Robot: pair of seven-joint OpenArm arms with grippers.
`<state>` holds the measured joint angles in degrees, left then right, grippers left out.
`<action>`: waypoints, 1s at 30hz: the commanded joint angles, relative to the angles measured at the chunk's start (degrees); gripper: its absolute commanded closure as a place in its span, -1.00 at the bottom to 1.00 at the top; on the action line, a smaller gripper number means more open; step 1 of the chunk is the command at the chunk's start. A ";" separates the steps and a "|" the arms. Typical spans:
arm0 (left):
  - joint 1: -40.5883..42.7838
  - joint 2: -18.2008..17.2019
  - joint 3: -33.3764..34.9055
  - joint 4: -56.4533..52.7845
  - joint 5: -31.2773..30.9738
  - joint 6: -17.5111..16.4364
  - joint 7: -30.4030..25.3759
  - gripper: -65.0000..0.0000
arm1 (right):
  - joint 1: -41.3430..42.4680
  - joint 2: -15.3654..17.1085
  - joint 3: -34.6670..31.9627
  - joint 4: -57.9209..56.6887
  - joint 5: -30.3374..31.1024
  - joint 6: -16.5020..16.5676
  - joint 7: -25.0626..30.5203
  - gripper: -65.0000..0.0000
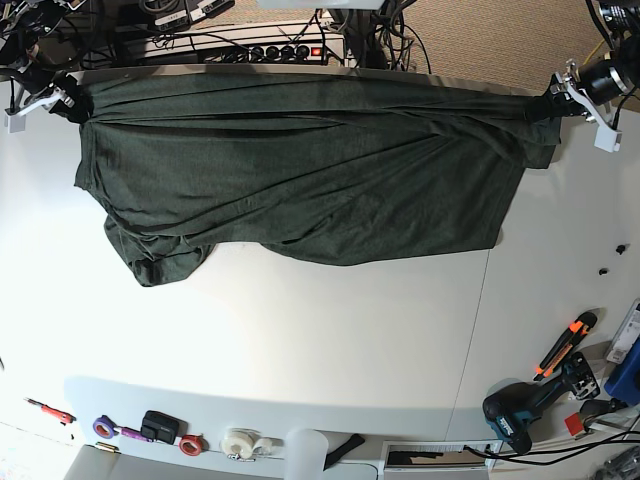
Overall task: Layout the t-shirt on the table in an organized manner, then fold the t-shirt properly
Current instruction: 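Lift and pull both held corners apart to stretch the shirt, then lay the shirt down and open both grippers, moving them aside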
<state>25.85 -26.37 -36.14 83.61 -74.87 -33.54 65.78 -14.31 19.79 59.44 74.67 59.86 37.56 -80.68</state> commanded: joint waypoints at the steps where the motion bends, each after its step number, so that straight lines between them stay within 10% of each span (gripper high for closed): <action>1: 0.00 -1.25 -0.79 0.79 -0.81 -0.24 -1.09 1.00 | -0.13 1.46 0.28 0.76 0.07 0.17 0.68 1.00; 7: -0.15 -1.22 -0.79 0.79 -0.83 -0.92 -1.29 0.39 | -0.11 1.49 0.28 0.76 5.64 0.72 0.68 0.67; 19: -0.31 -1.25 -0.79 0.79 -0.81 -1.29 -2.78 0.23 | -0.11 1.51 0.28 0.76 13.11 2.44 0.68 0.21; 30: -0.31 -1.27 -0.81 0.79 -1.01 -2.36 -2.78 0.23 | 0.20 4.04 0.31 0.76 13.84 2.44 0.68 0.21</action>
<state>25.67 -26.52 -36.36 83.61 -74.46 -35.64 63.83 -14.26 22.04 59.44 74.63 72.27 39.72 -80.99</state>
